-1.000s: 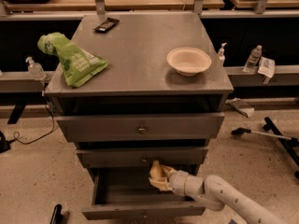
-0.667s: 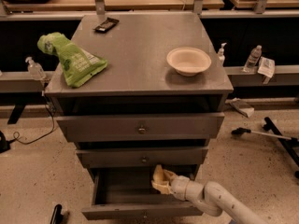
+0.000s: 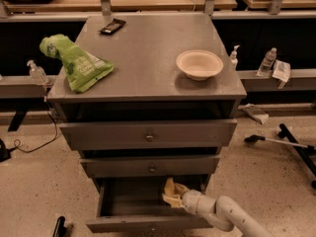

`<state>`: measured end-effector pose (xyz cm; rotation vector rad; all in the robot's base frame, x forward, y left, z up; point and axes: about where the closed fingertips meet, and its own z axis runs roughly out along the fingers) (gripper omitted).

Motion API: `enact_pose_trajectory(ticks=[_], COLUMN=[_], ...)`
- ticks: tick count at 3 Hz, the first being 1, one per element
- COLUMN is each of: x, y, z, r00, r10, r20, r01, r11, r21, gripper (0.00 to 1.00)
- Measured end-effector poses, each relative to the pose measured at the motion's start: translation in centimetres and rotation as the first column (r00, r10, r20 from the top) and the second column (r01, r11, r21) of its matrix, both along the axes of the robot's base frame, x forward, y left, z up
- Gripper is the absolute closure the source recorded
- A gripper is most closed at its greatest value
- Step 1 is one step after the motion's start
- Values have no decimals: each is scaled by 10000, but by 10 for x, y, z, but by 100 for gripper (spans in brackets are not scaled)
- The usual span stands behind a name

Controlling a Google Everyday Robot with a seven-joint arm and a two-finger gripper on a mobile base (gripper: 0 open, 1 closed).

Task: Place sponge into bottom drawer

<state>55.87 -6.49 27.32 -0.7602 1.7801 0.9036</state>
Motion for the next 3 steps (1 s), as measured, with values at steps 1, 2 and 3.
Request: enact_pose_trajectory(ticks=[1, 2, 3], x=[-1, -1, -1], y=[4, 6, 10], z=[0, 0, 1], r00=[10000, 10000, 9999], r10=[47, 86, 133], r20=[-5, -11, -17], r01=[-47, -86, -133], r11=[10000, 10000, 9999], r21=[26, 49, 79], gripper=[57, 26, 0])
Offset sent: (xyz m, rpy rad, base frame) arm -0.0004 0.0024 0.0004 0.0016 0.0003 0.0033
